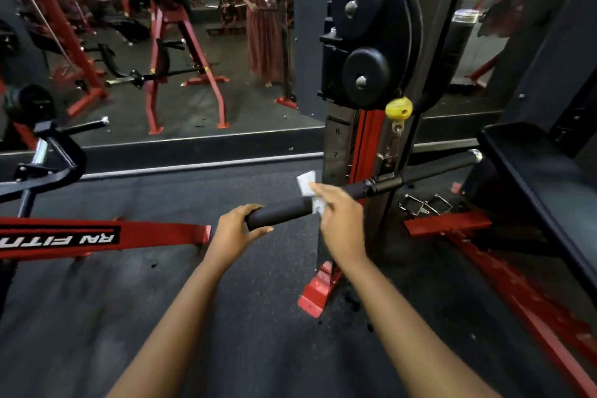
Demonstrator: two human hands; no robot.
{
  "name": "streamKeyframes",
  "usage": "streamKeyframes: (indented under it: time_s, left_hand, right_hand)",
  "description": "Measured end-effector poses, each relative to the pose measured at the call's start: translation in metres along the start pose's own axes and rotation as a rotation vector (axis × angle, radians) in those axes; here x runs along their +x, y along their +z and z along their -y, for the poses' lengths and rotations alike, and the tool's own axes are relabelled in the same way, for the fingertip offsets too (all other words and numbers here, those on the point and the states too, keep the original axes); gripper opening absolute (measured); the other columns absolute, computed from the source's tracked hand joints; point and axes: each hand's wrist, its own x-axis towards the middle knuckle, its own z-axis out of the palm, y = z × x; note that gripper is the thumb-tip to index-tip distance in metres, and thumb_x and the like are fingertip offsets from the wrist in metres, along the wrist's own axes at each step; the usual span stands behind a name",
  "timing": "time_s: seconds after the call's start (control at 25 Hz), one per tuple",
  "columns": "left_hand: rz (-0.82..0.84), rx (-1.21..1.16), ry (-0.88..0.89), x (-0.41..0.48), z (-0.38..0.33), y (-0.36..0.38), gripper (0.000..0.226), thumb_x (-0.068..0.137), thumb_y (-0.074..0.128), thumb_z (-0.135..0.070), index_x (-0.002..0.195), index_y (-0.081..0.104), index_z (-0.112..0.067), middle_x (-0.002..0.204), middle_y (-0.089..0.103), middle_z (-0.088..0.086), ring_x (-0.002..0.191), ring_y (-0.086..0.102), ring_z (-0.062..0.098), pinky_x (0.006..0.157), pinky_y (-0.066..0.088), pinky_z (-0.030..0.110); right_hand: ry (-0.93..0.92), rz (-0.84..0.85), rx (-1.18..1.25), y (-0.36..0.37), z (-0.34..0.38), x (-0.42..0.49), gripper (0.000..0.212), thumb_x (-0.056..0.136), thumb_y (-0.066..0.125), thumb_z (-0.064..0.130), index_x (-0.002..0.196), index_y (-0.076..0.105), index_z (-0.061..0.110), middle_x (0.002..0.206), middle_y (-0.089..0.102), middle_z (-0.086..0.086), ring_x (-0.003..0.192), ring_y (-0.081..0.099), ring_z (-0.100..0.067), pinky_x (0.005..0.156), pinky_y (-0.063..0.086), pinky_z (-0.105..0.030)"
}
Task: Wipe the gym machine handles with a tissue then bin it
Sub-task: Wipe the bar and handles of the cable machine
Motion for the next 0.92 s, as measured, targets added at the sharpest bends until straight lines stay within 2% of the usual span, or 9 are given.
streamKeyframes:
  time_s: [0.08,0.16,0.28,0.44,0.52,0.64,0.72,0.8,0.92]
  left_hand:
    - [-0.057,-0.037,-0.01,-0.007,-0.005,0.0,0.042,0.069,0.08,-0.021,0.106,0.065,-0.007,0.101,0.069,0.008,0.089,0.061,0.017,0.073,0.035,0.014]
    - [-0.071,-0.091,-0.028,-0.013,-0.01,0.0,0.037,0.069,0.08,-0.016,0.102,0.067,-0.007,0.095,0.07,0.006,0.082,0.059,0.011,0.067,0.035,0.009]
    - [-0.066,-0.112,-0.053,-0.018,-0.012,0.002,0.039,0.067,0.081,-0.017,0.102,0.068,-0.009,0.093,0.07,-0.001,0.082,0.059,0.007,0.069,0.034,-0.003]
    - [-0.033,-0.116,-0.082,-0.018,-0.011,0.006,0.044,0.066,0.082,-0.021,0.107,0.068,-0.01,0.102,0.07,0.0,0.089,0.057,0.005,0.074,0.025,-0.009]
    - [-0.023,-0.126,-0.085,-0.018,-0.012,0.008,0.044,0.067,0.081,-0.022,0.107,0.068,-0.012,0.103,0.07,-0.001,0.091,0.057,0.004,0.075,0.028,-0.008]
    - [-0.015,-0.143,-0.074,-0.018,-0.014,0.008,0.043,0.068,0.081,-0.022,0.108,0.068,-0.012,0.101,0.068,-0.004,0.091,0.057,0.003,0.074,0.031,-0.006]
    - [-0.014,-0.143,-0.061,-0.017,-0.014,0.008,0.042,0.069,0.08,-0.022,0.108,0.068,-0.011,0.1,0.068,-0.004,0.09,0.057,0.003,0.073,0.032,-0.003]
    - [-0.016,-0.127,-0.044,-0.016,-0.014,0.007,0.042,0.07,0.079,-0.023,0.108,0.067,-0.011,0.099,0.068,-0.004,0.089,0.057,0.004,0.075,0.029,-0.004]
    - [-0.026,-0.115,-0.039,-0.017,-0.016,0.005,0.041,0.07,0.079,-0.023,0.108,0.067,-0.012,0.094,0.067,-0.005,0.083,0.055,0.004,0.072,0.027,-0.008]
  right_hand:
    - [-0.269,0.098,-0.087,0.029,0.008,-0.02,0.044,0.073,0.045,-0.007,0.111,0.065,0.005,0.109,0.067,-0.01,0.104,0.058,-0.017,0.098,0.033,-0.014]
    - [-0.518,0.192,-0.209,0.045,0.005,-0.034,0.044,0.077,0.041,0.003,0.116,0.061,0.006,0.113,0.065,-0.007,0.109,0.056,-0.019,0.092,0.044,-0.022]
    - [-0.696,0.265,-0.334,0.04,-0.02,-0.025,0.042,0.081,0.042,0.005,0.12,0.058,0.006,0.12,0.062,-0.005,0.114,0.056,-0.02,0.096,0.044,-0.024]
    - [-0.59,0.247,-0.462,0.014,-0.062,0.001,0.044,0.08,0.04,0.002,0.121,0.057,0.003,0.121,0.061,-0.009,0.117,0.052,-0.022,0.108,0.029,-0.025]
    - [-0.5,0.175,-0.499,-0.001,-0.079,0.01,0.044,0.079,0.038,0.002,0.117,0.059,0.002,0.117,0.063,-0.01,0.116,0.049,-0.021,0.11,0.022,-0.022]
    - [-0.303,0.026,-0.521,-0.018,-0.097,0.02,0.042,0.078,0.039,0.0,0.113,0.062,-0.001,0.113,0.065,-0.014,0.11,0.059,-0.029,0.107,0.029,-0.027]
    - [-0.187,-0.072,-0.498,-0.013,-0.093,0.017,0.046,0.071,0.043,-0.01,0.112,0.062,-0.002,0.111,0.065,-0.017,0.105,0.061,-0.032,0.106,0.033,-0.029]
    - [-0.189,-0.13,-0.418,0.008,-0.071,0.002,0.052,0.066,0.038,-0.011,0.111,0.062,-0.003,0.109,0.066,-0.017,0.104,0.061,-0.029,0.105,0.031,-0.023]
    - [-0.34,-0.068,-0.368,0.038,-0.037,-0.031,0.055,0.069,0.034,-0.005,0.117,0.06,-0.001,0.114,0.065,-0.013,0.113,0.049,-0.02,0.108,0.027,-0.025]
